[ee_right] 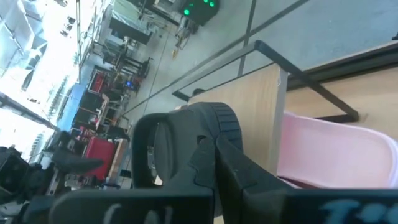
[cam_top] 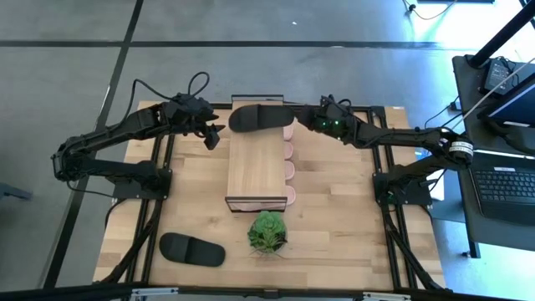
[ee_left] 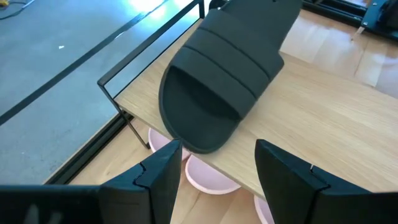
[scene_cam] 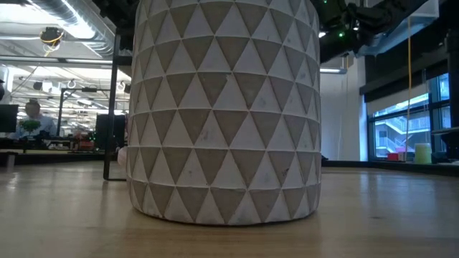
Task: Pick and place slides into the shelf
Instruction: Put the black slipper on the shelf
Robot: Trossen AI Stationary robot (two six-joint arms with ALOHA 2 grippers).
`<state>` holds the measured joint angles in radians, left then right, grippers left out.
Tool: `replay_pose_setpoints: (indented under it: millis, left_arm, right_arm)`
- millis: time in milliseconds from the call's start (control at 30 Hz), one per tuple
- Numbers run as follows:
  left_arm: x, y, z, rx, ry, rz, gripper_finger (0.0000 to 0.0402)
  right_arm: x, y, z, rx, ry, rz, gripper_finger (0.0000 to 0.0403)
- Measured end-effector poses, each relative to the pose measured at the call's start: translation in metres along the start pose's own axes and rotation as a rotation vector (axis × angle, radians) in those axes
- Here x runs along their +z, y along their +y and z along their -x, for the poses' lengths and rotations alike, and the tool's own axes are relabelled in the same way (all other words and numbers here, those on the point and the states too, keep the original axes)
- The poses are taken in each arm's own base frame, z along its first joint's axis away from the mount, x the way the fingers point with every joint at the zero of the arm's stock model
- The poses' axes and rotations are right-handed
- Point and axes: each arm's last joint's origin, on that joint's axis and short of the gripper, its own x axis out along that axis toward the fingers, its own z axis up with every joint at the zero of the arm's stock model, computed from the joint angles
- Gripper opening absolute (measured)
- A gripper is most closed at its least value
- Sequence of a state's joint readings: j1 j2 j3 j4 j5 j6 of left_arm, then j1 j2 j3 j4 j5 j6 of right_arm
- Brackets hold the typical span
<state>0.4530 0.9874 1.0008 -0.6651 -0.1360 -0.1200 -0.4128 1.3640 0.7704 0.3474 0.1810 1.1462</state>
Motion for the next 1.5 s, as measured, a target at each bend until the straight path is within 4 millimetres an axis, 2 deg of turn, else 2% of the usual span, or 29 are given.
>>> replay_pose_setpoints:
  millis: [467,633,800,933,1067,1233,1500]
  left_arm:
    - [0.000,0.000,0.000,0.000,0.000,0.000,0.0195]
    - [0.000,0.000,0.000,0.000,0.000,0.000,0.0195]
    - [-0.001,0.000,0.000,0.002,0.011,-0.002,0.0195]
    - [-0.004,0.001,0.000,0.005,0.043,-0.006,0.0195]
    - [-0.005,0.001,0.000,0.007,0.052,-0.007,0.0195]
    - [-0.005,0.001,0.000,0.006,0.052,-0.007,0.0195]
    - [-0.006,0.001,0.000,0.007,0.058,-0.008,0.0195]
  right_arm:
    - [0.004,0.002,-0.001,0.027,-0.025,-0.009,0.0002]
    - [0.002,0.001,-0.017,0.004,-0.017,0.013,0.0002]
    - [0.019,0.018,-0.032,0.016,-0.013,0.088,0.0002]
    - [0.029,0.023,-0.033,-0.101,0.032,0.135,0.0002]
    - [0.035,0.027,-0.033,-0.130,0.025,0.161,0.0002]
    - [0.035,0.023,-0.036,-0.148,0.024,0.159,0.0002]
    - [0.024,0.006,-0.058,-0.180,0.052,0.155,0.0002]
